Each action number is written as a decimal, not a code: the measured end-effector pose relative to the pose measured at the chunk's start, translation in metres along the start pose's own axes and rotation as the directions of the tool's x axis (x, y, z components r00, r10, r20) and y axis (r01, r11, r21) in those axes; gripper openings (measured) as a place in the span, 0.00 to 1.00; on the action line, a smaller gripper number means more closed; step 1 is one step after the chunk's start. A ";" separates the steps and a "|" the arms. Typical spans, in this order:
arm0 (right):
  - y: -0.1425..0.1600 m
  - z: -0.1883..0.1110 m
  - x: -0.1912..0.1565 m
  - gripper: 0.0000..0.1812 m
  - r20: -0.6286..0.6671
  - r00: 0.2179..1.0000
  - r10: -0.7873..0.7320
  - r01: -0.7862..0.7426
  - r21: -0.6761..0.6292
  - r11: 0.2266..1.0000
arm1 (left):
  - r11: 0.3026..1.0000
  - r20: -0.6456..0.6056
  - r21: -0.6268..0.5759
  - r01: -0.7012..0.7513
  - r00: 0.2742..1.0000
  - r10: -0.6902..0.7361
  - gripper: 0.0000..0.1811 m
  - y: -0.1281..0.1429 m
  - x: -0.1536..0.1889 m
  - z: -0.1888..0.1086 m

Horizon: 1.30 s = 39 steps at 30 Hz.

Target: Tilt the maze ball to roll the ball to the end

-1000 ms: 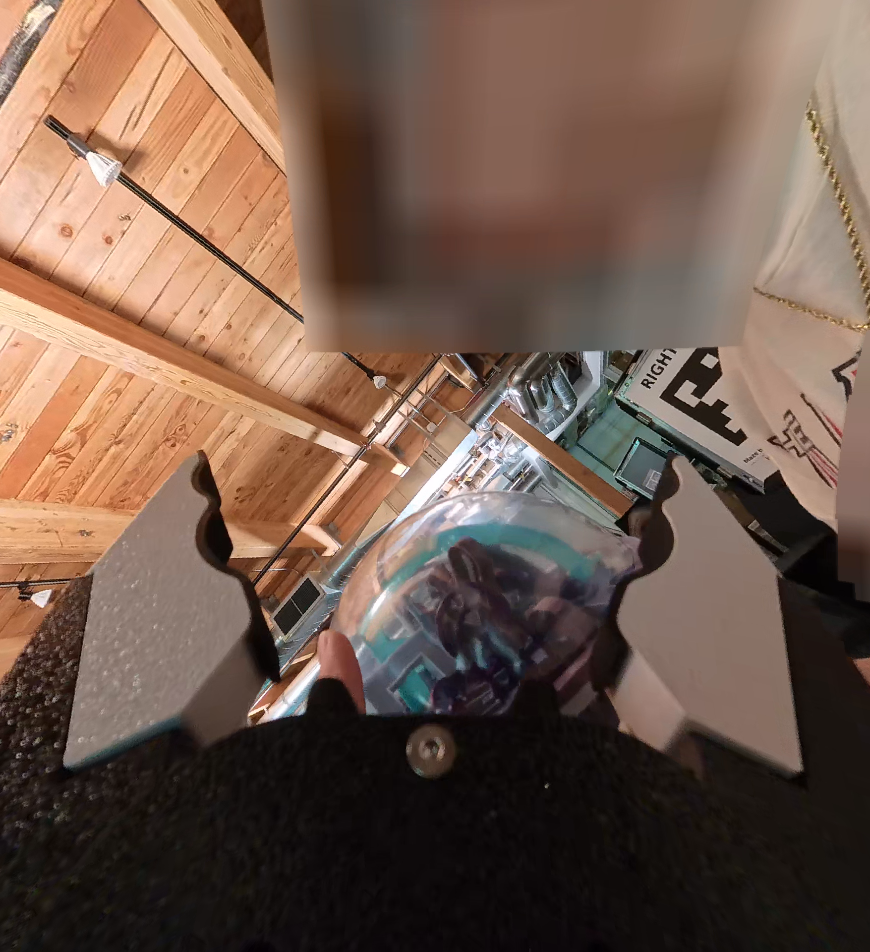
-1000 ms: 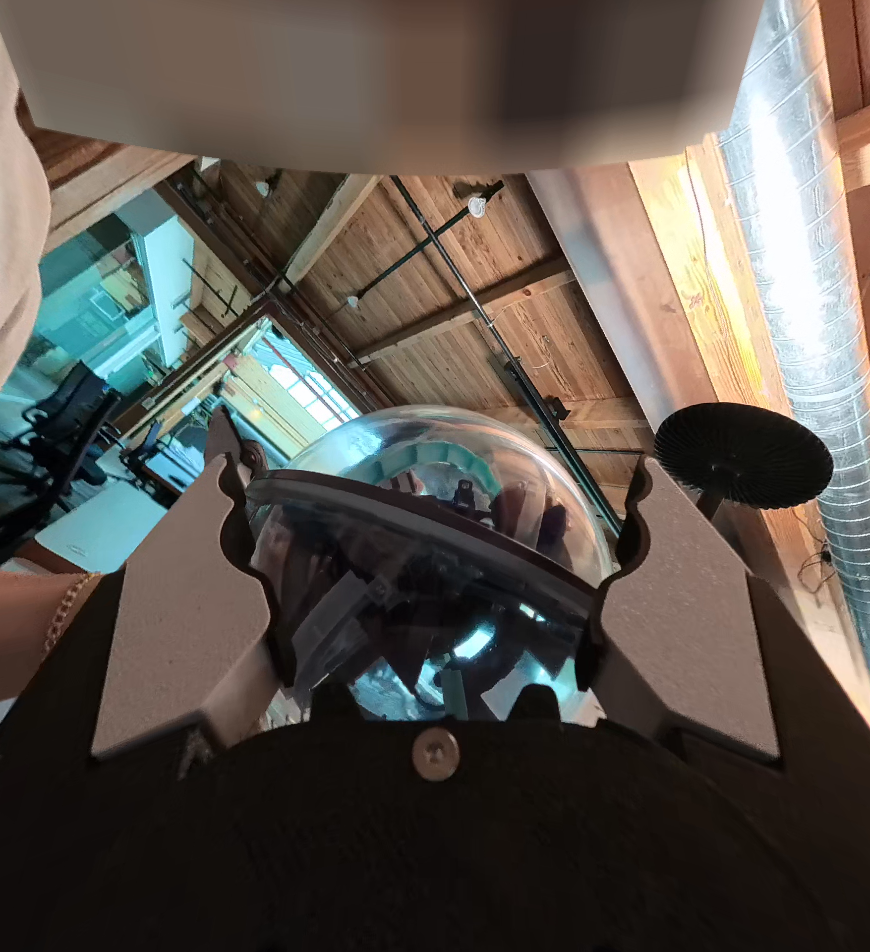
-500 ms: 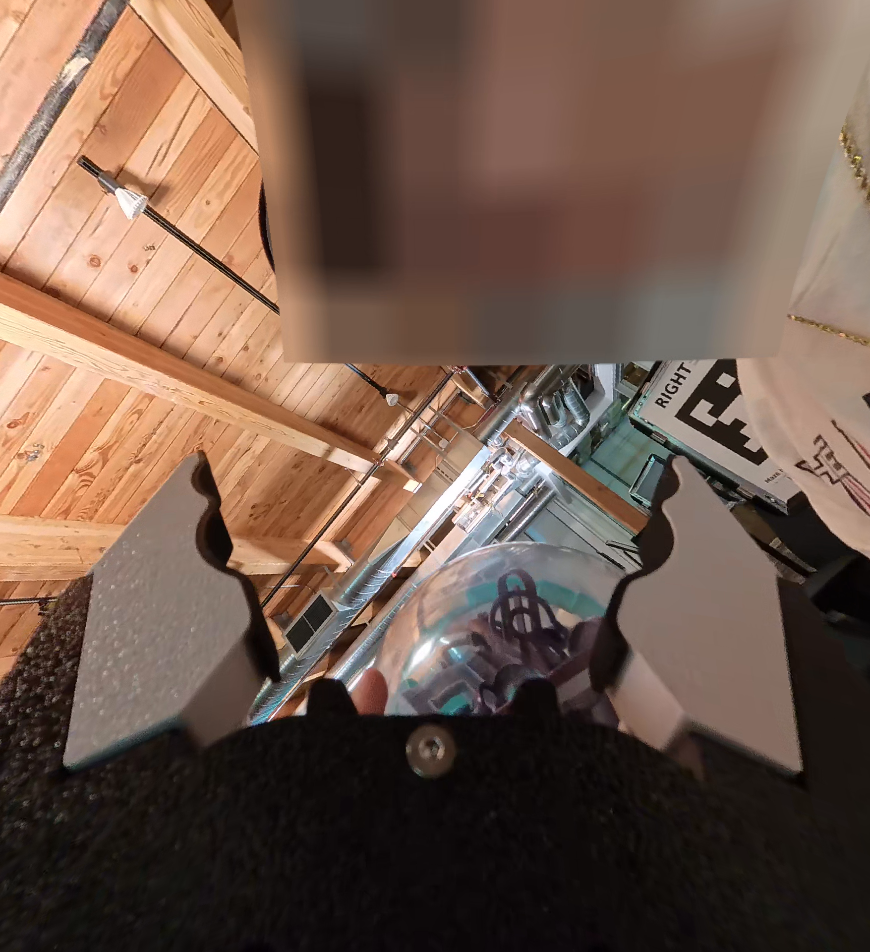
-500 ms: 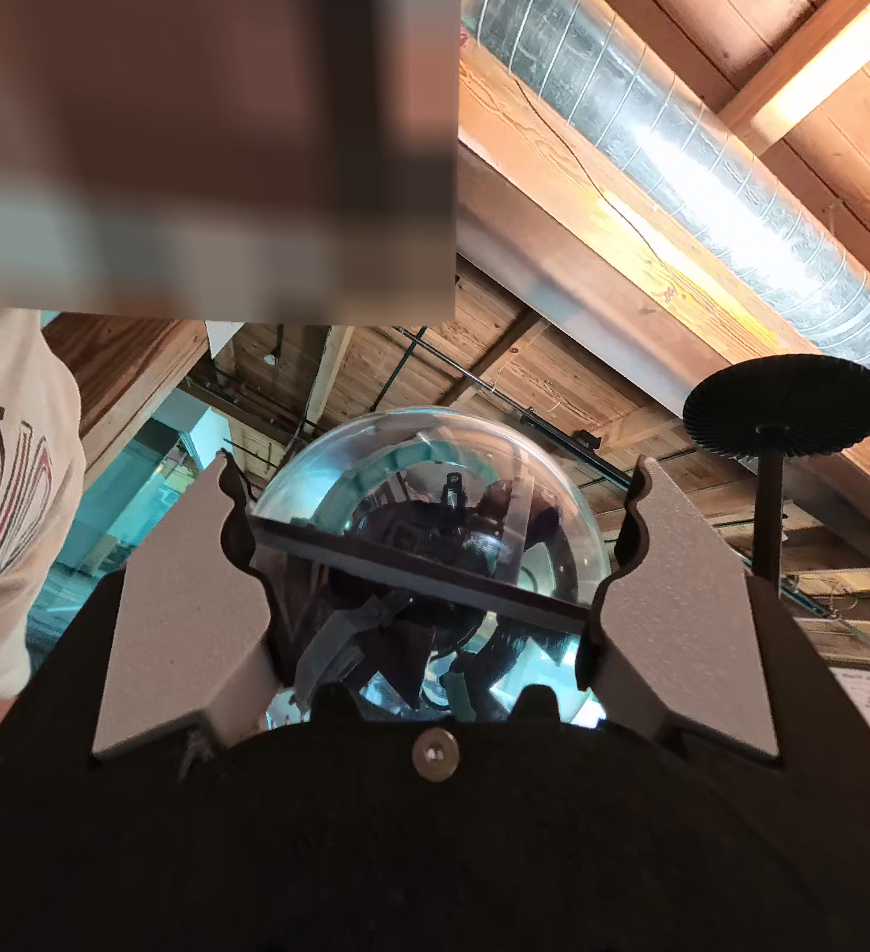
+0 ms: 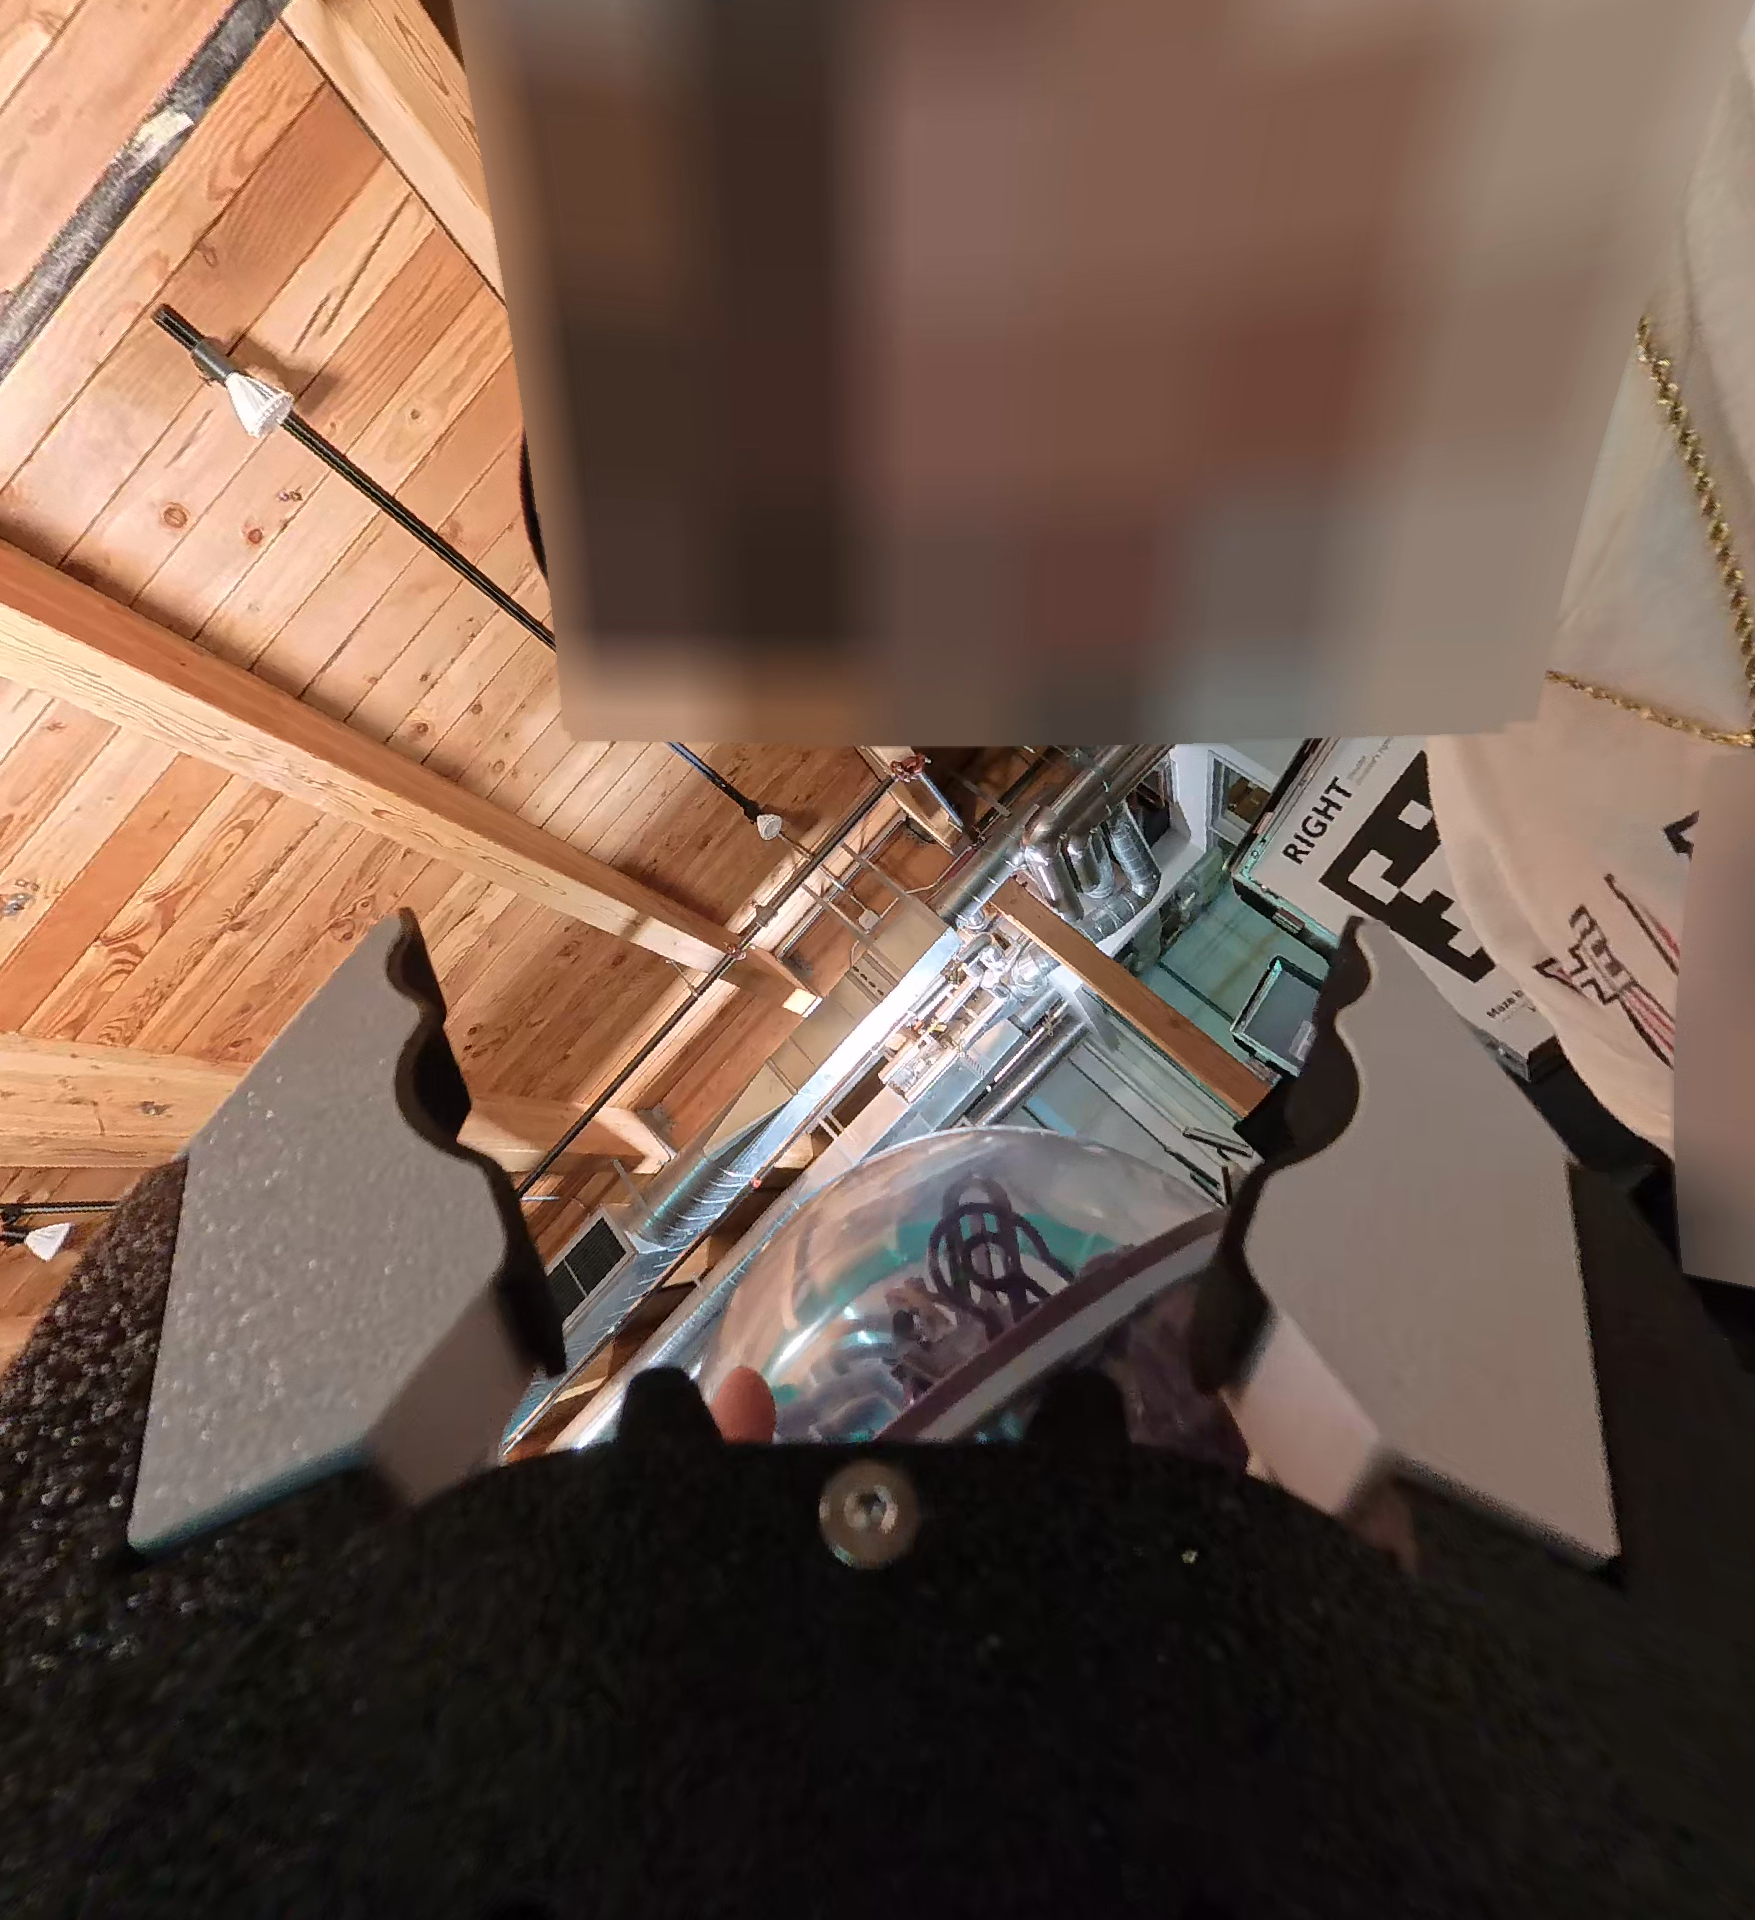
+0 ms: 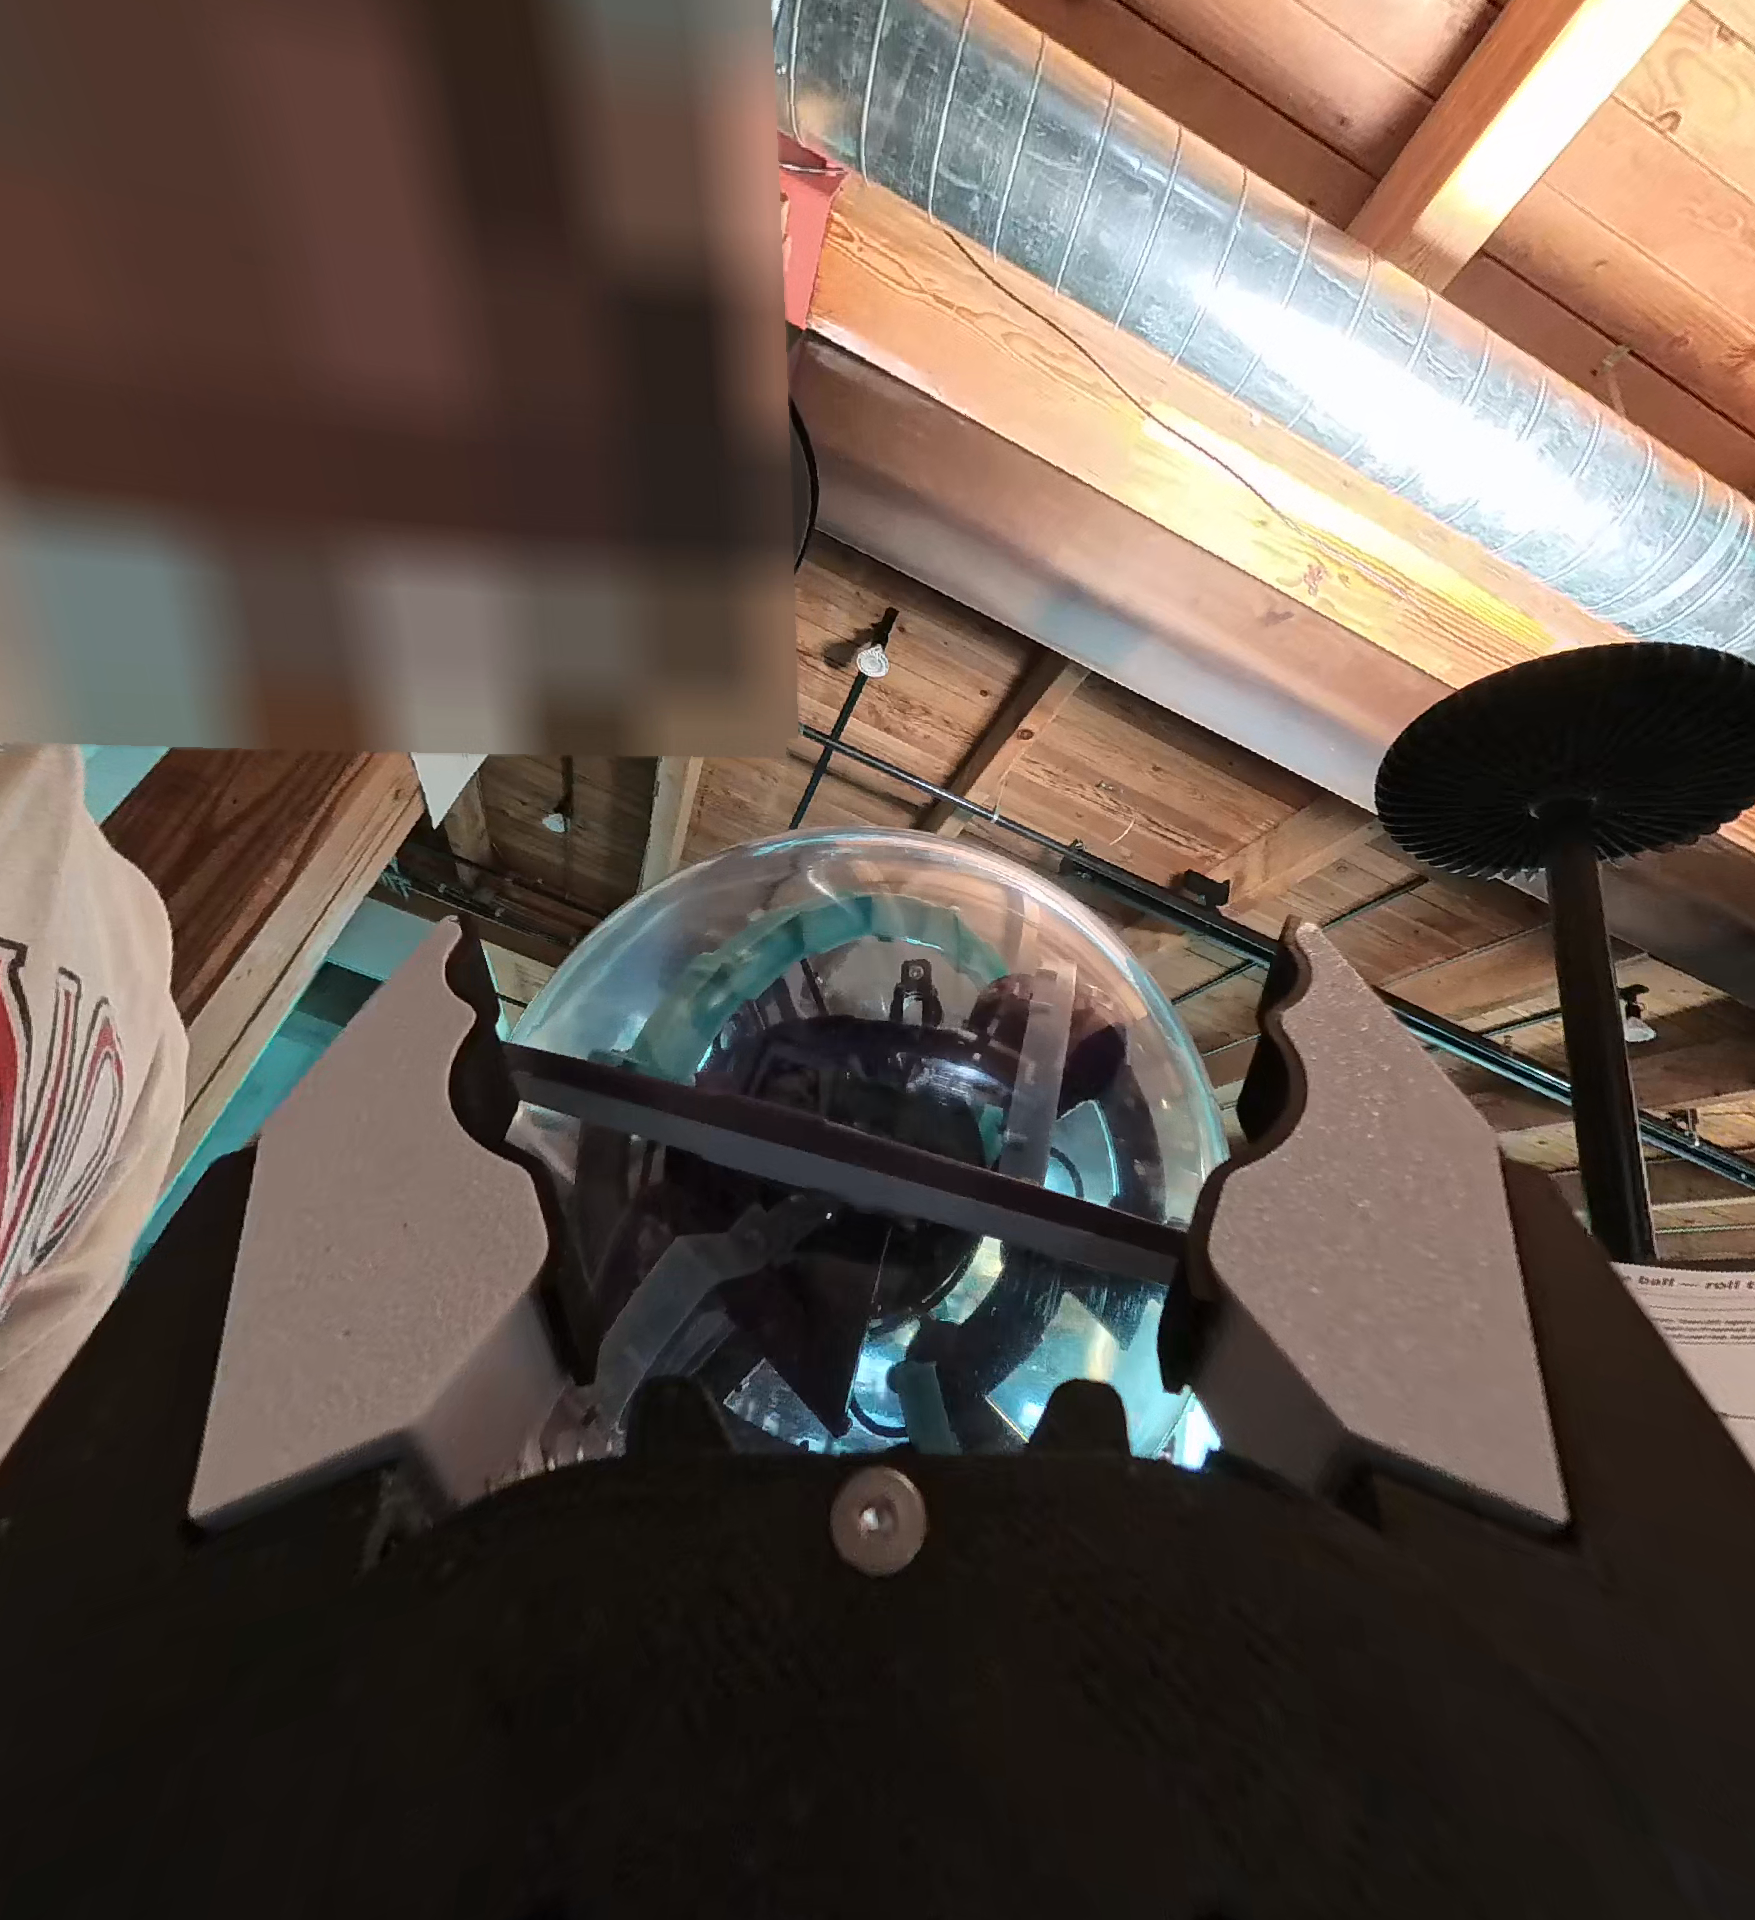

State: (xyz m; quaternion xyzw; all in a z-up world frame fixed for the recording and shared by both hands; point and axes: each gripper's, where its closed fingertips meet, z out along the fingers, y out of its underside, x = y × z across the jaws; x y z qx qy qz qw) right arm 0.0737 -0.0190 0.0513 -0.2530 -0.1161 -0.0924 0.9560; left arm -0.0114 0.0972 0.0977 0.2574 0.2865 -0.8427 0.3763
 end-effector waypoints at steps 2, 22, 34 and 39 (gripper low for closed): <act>0.000 0.000 0.001 0.78 -0.001 1.000 0.019 -0.019 0.008 1.000 | 1.000 0.007 0.018 0.007 1.000 -0.007 0.87 -0.003 -0.001 -0.001; -0.014 -0.012 0.005 0.75 0.101 0.978 0.182 -0.190 0.075 0.979 | 0.998 0.010 0.059 0.037 0.999 -0.038 0.87 -0.008 0.016 -0.002; 0.016 -0.007 0.029 0.75 -0.083 0.966 0.246 -0.248 -0.009 0.969 | 0.996 0.264 -0.076 -0.038 0.963 0.056 0.87 0.011 -0.023 -0.012; 0.016 0.002 0.008 0.75 -0.012 0.995 0.100 -0.100 -0.072 0.992 | 1.000 0.277 -0.016 -0.012 0.961 0.016 0.87 0.002 -0.024 -0.019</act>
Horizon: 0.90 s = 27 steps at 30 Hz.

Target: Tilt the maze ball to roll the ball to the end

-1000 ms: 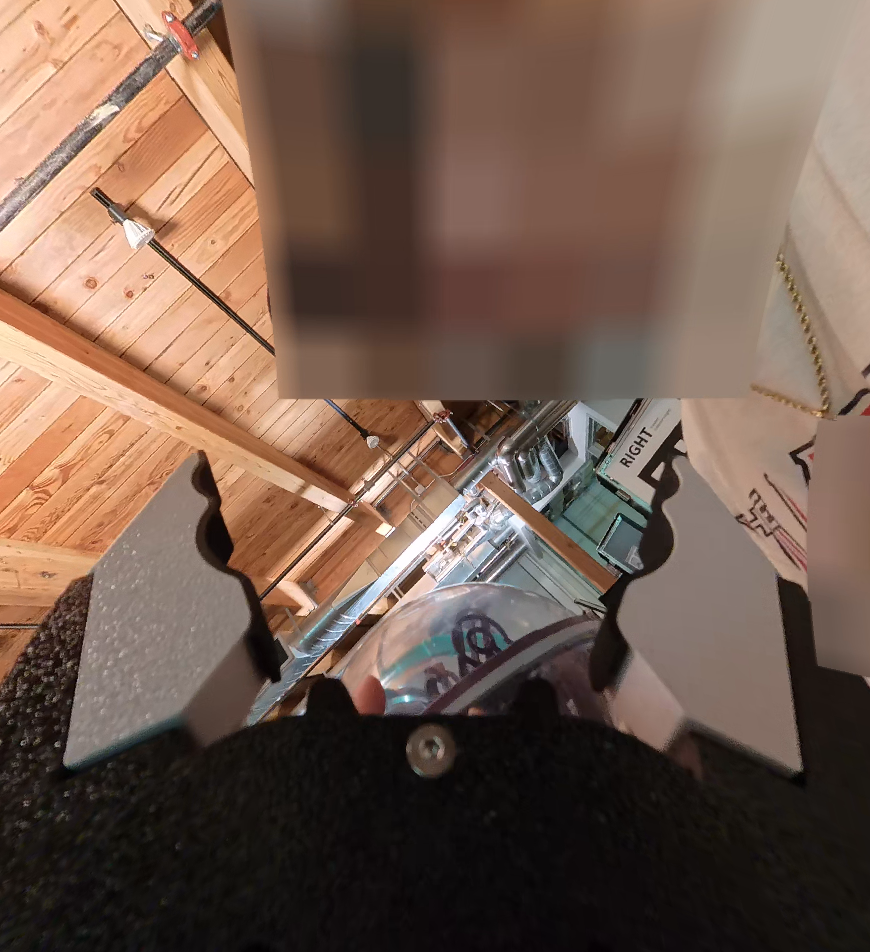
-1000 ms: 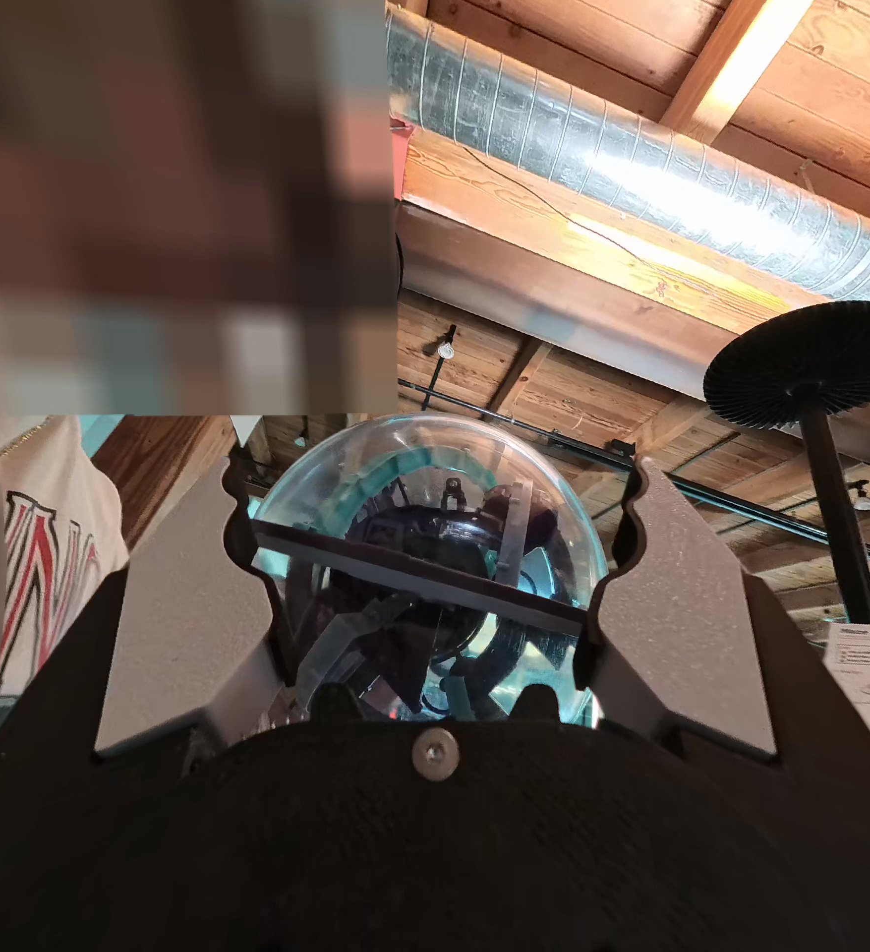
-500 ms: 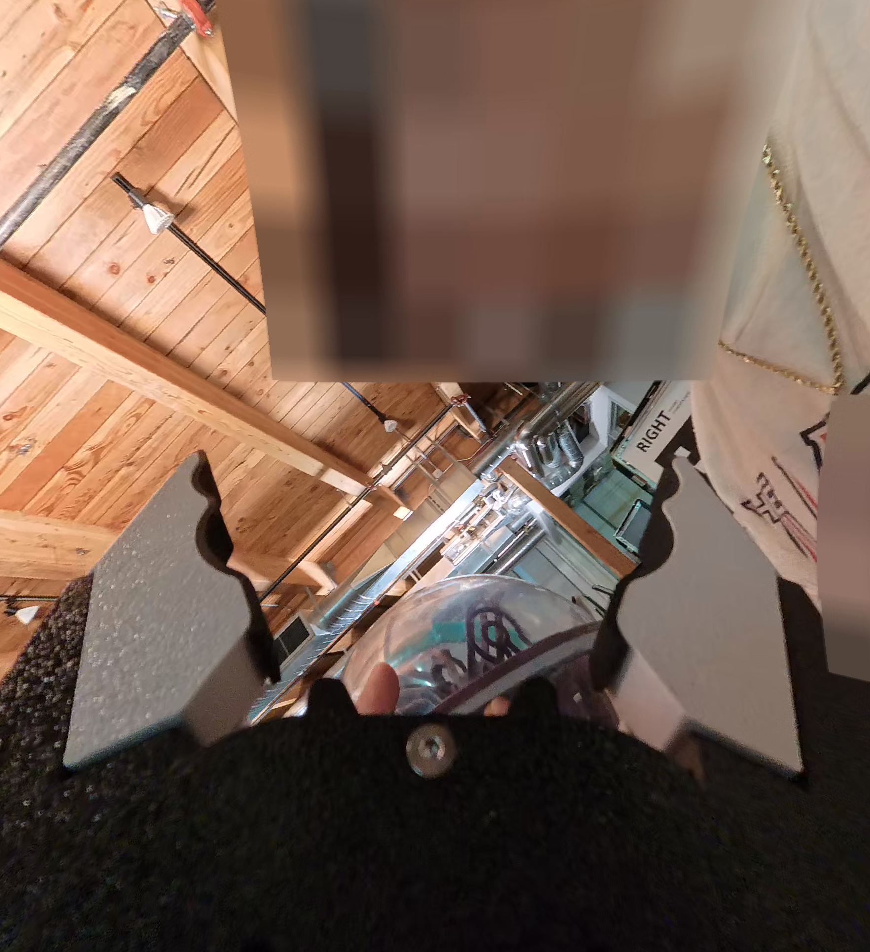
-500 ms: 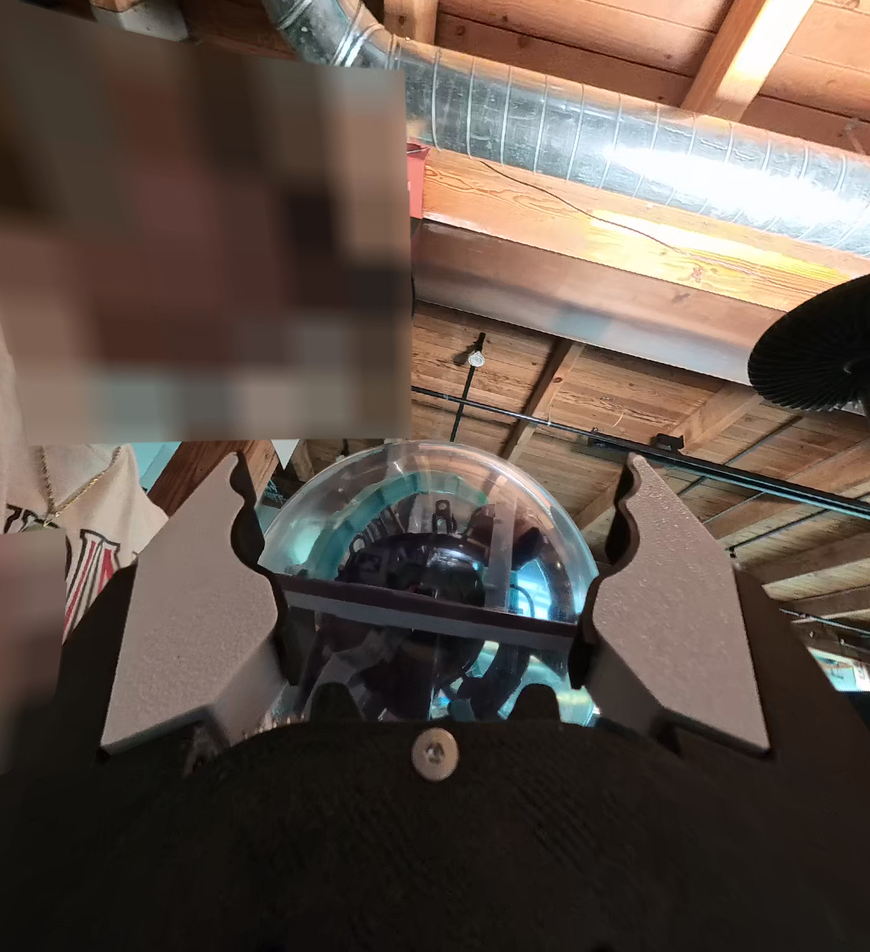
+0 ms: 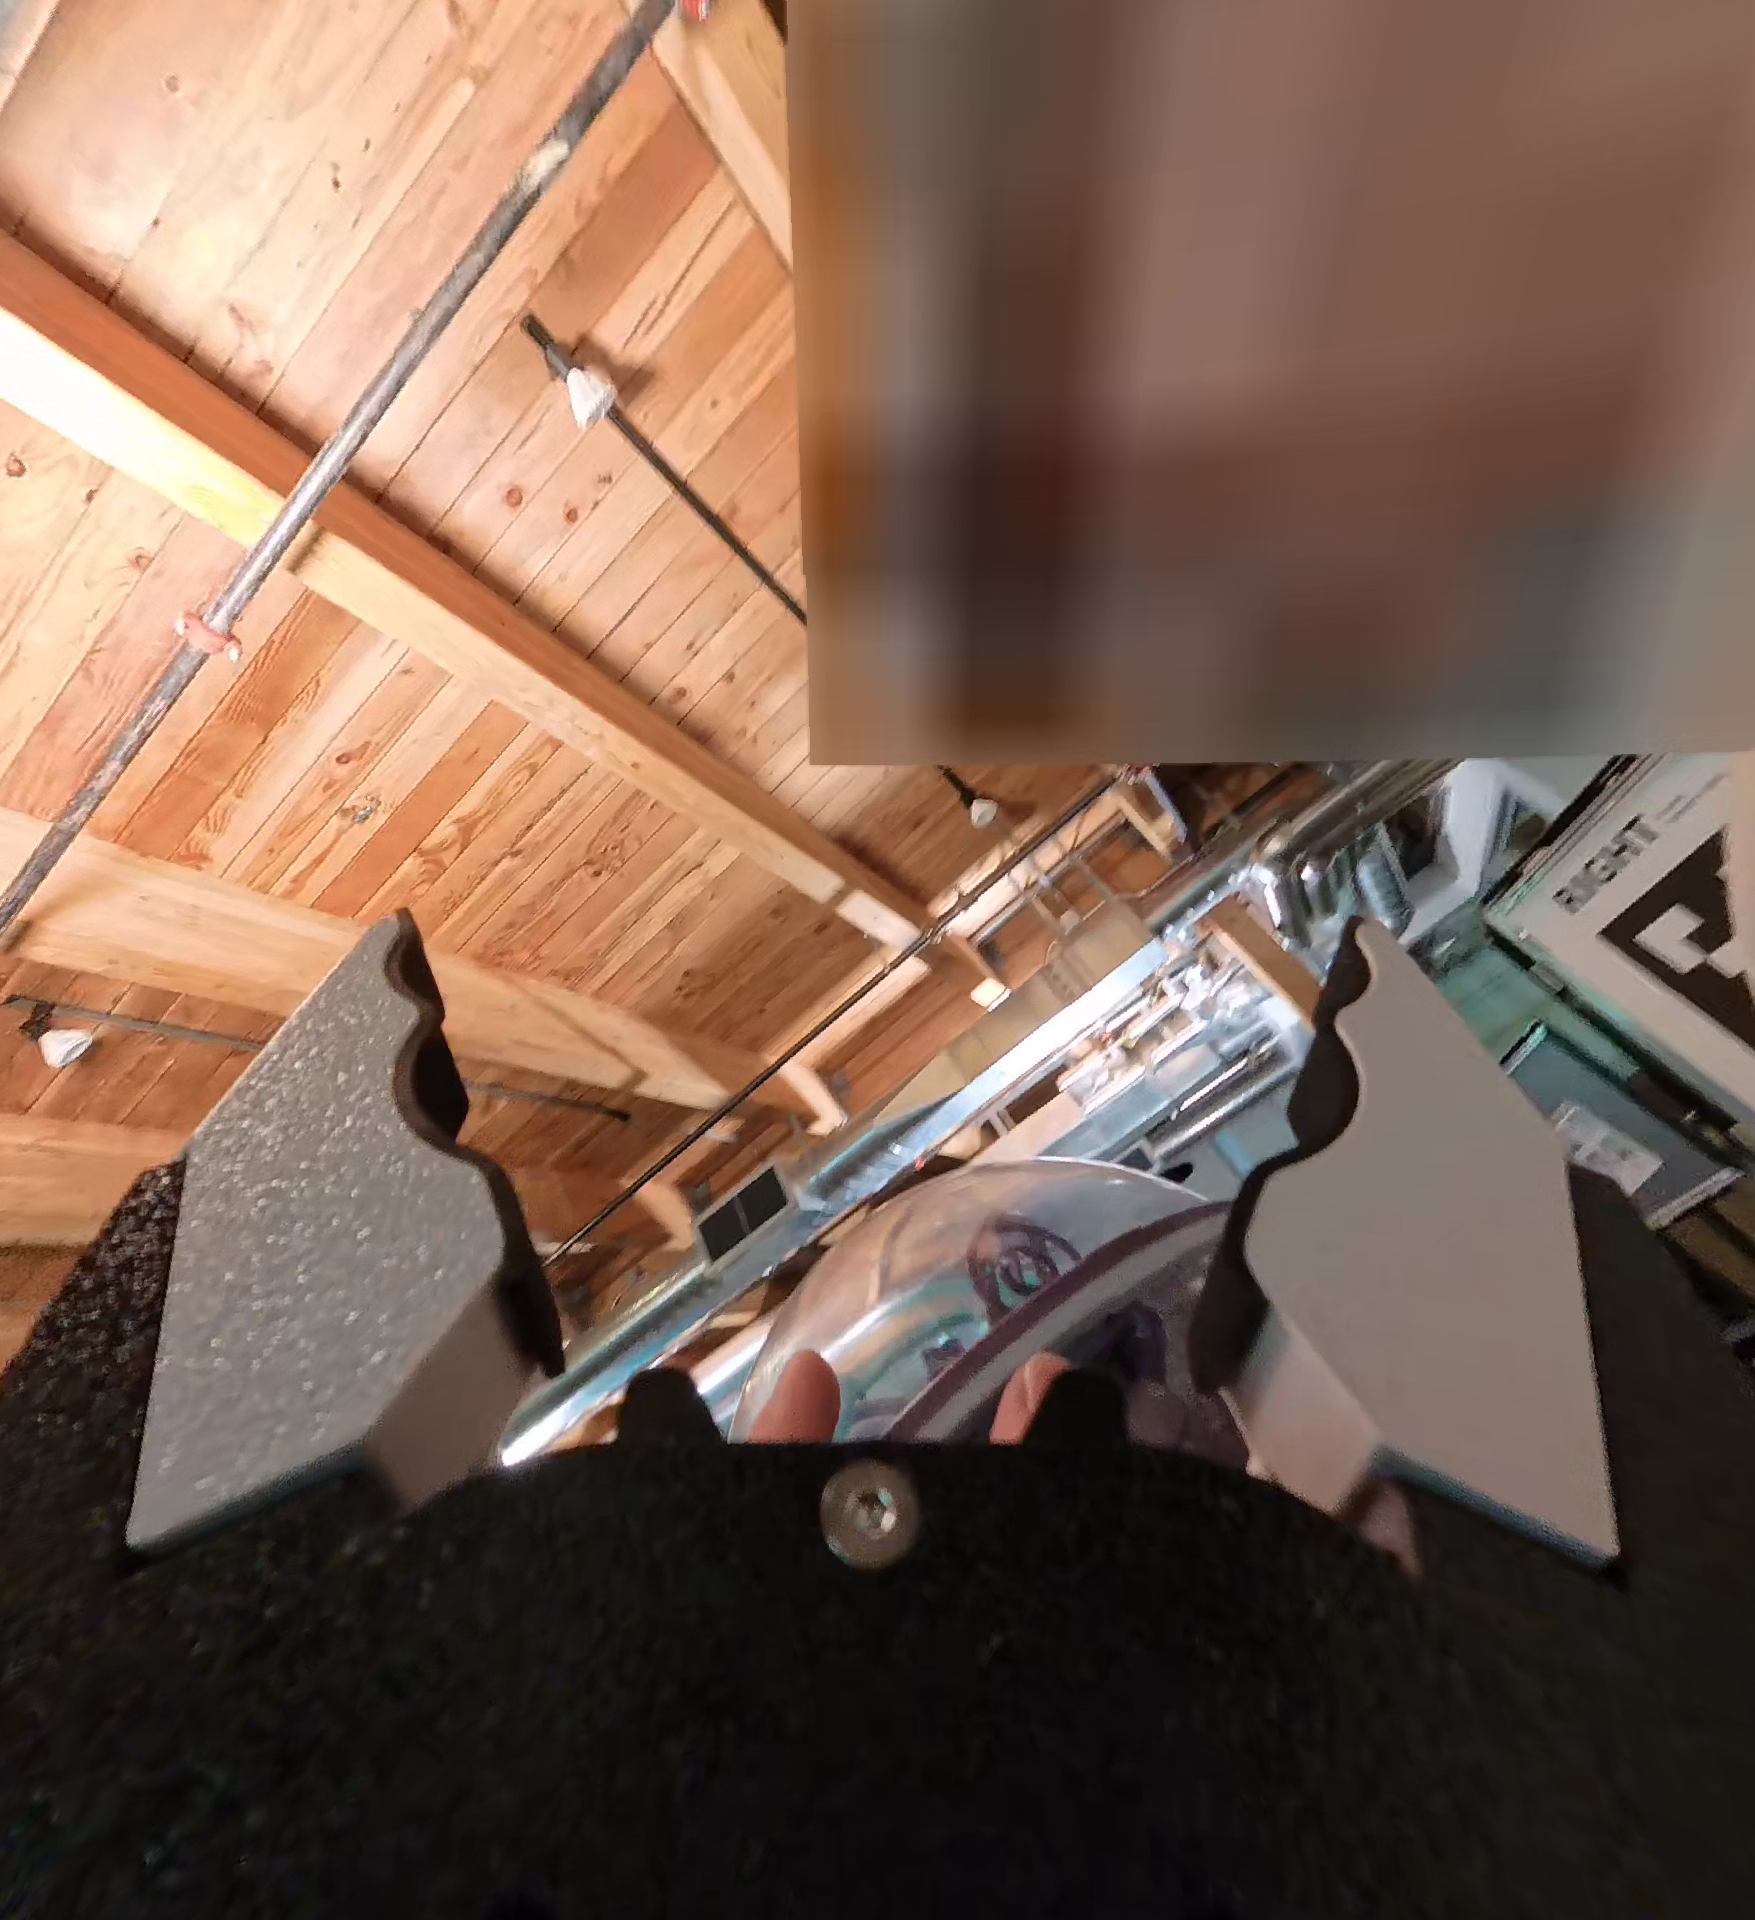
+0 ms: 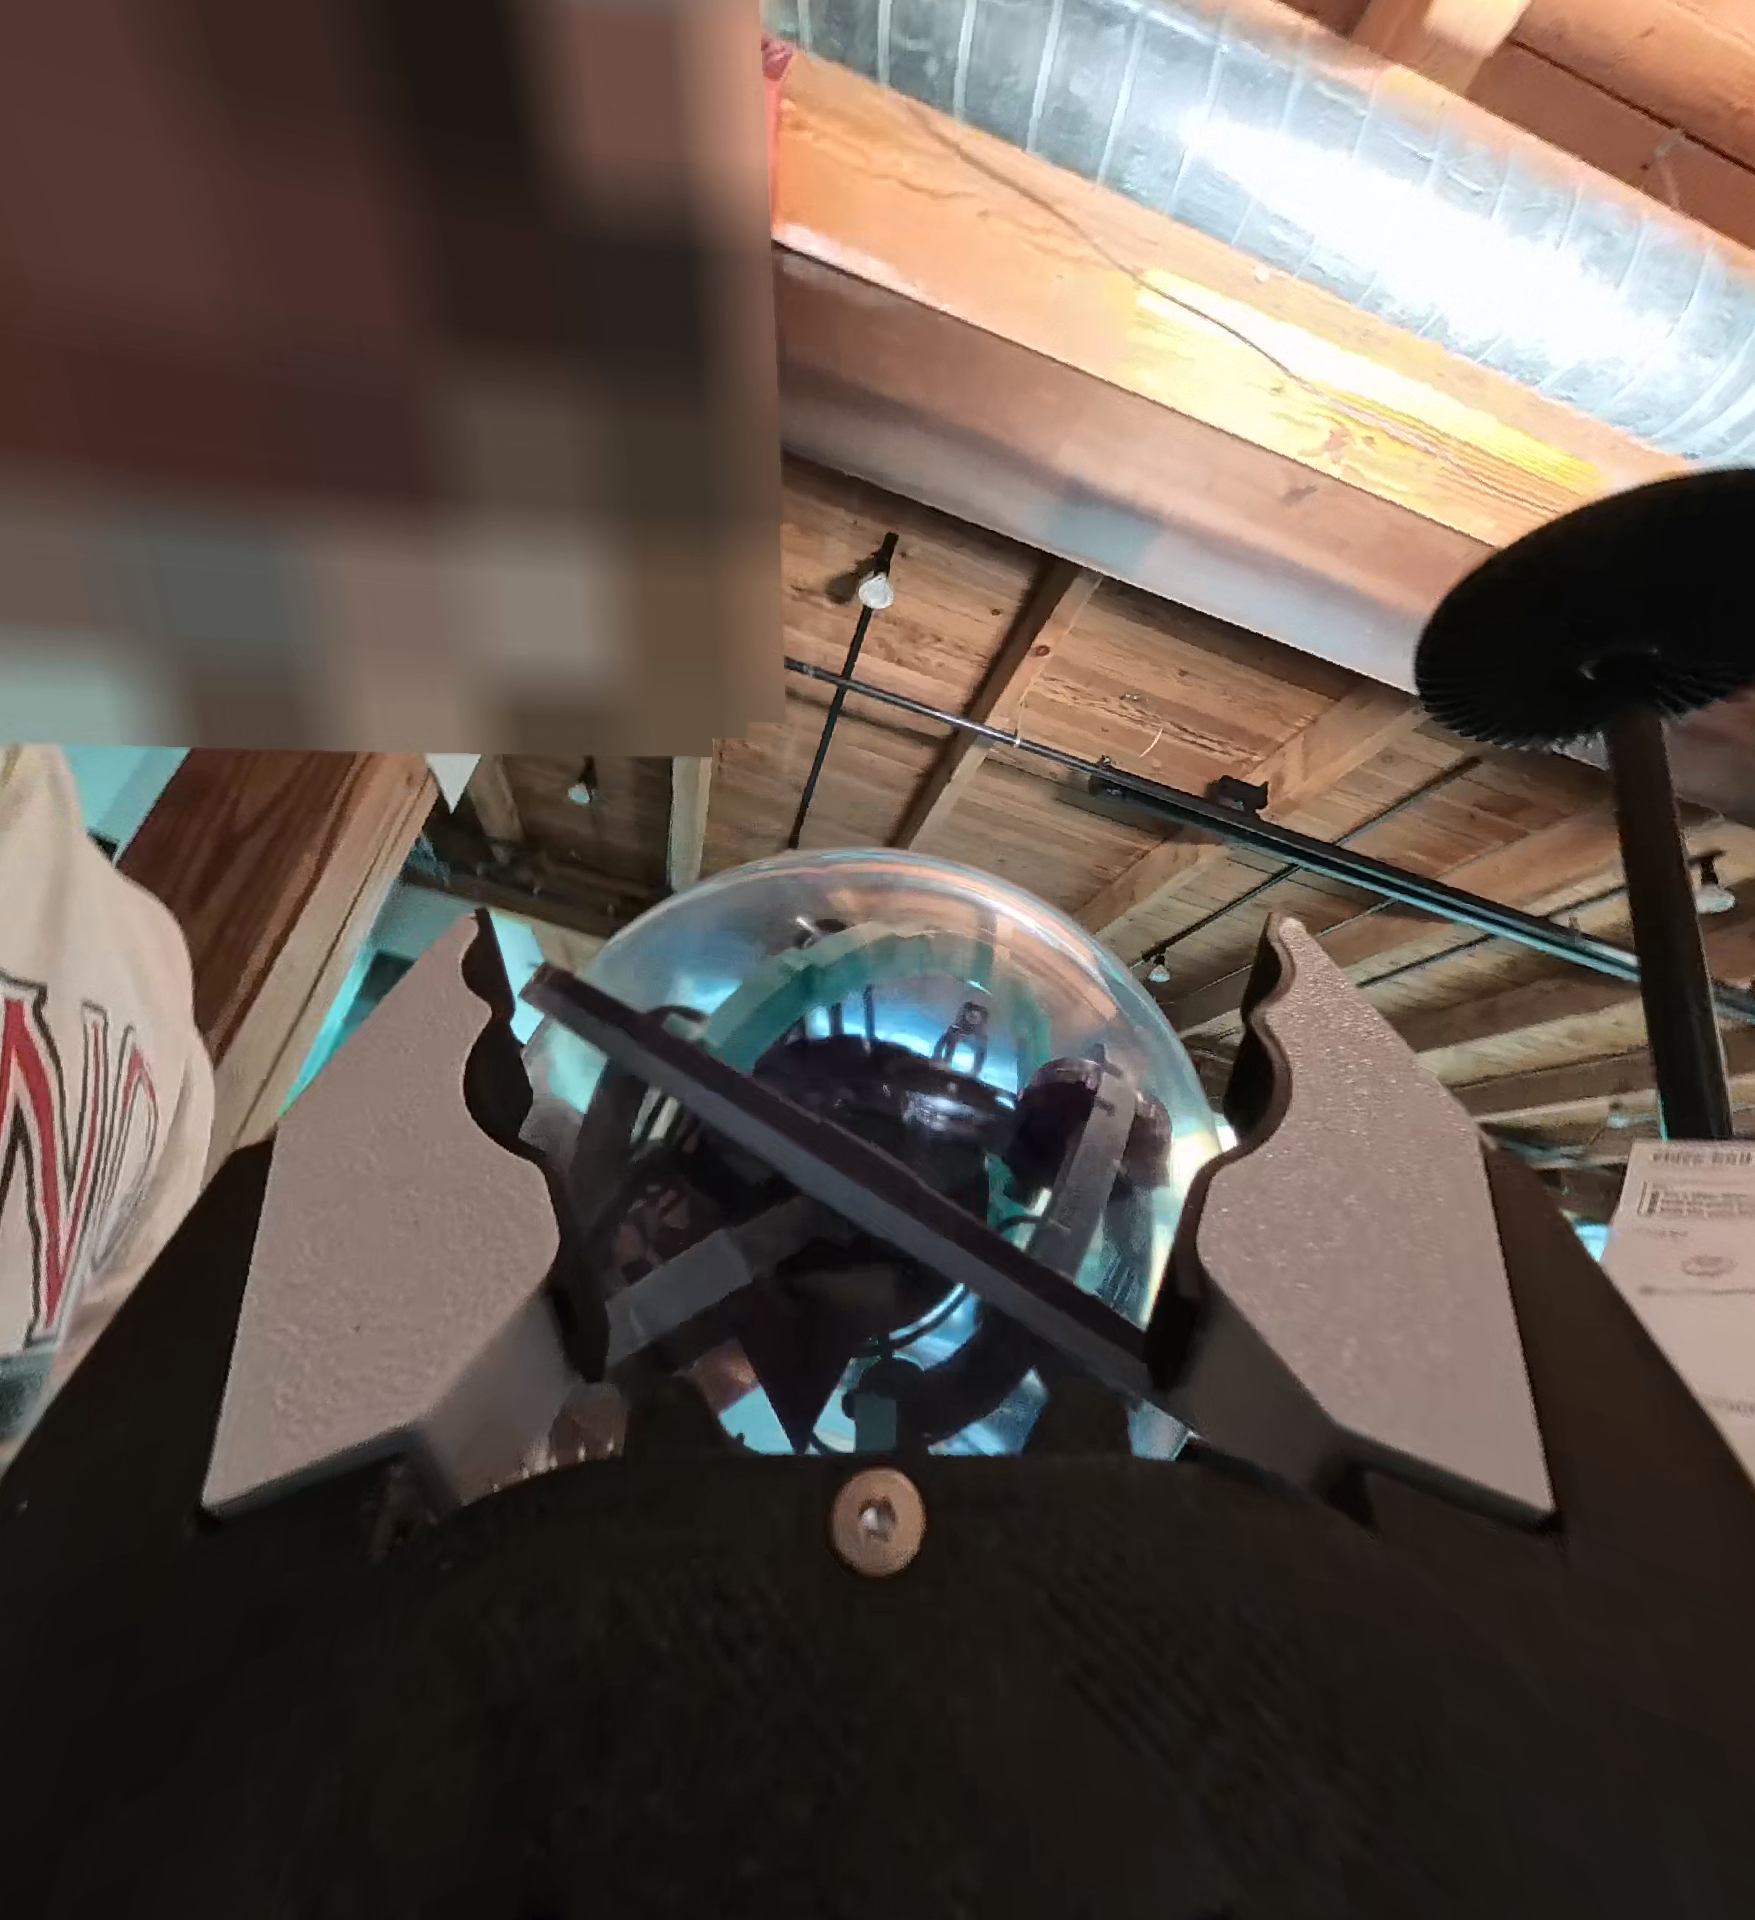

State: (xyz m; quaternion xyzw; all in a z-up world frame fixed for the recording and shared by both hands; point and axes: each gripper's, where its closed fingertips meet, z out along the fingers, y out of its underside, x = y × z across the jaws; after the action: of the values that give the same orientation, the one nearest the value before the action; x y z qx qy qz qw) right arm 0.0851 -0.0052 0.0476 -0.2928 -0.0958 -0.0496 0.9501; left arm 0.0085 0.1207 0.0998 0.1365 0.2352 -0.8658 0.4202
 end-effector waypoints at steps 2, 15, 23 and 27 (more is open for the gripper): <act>-0.004 0.006 -0.012 0.74 0.034 0.995 -0.089 0.090 -0.011 0.996 | 0.998 -0.015 0.056 0.034 0.999 -0.034 0.87 -0.009 -0.001 -0.006; 0.003 0.042 -0.050 0.75 0.175 0.887 -0.428 0.456 -0.182 0.871 | 0.932 -0.039 0.223 0.286 0.958 -0.285 0.87 -0.015 -0.022 -0.036; 0.014 0.041 -0.074 0.75 0.334 0.728 -0.598 0.677 -0.217 0.703 | 0.847 -0.190 0.145 0.512 0.854 -0.484 0.87 -0.008 -0.001 -0.037; 0.017 0.039 -0.084 0.73 0.390 0.696 -0.604 0.706 -0.215 0.675 | 0.784 -0.192 0.082 0.615 0.782 -0.593 0.87 0.003 -0.002 -0.038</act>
State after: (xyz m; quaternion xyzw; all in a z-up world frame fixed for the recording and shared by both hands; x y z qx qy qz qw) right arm -0.0006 0.0340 0.0521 -0.4054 -0.3211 -0.3637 0.7748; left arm 0.0132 0.1402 0.0671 0.1499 0.2372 -0.9556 0.0899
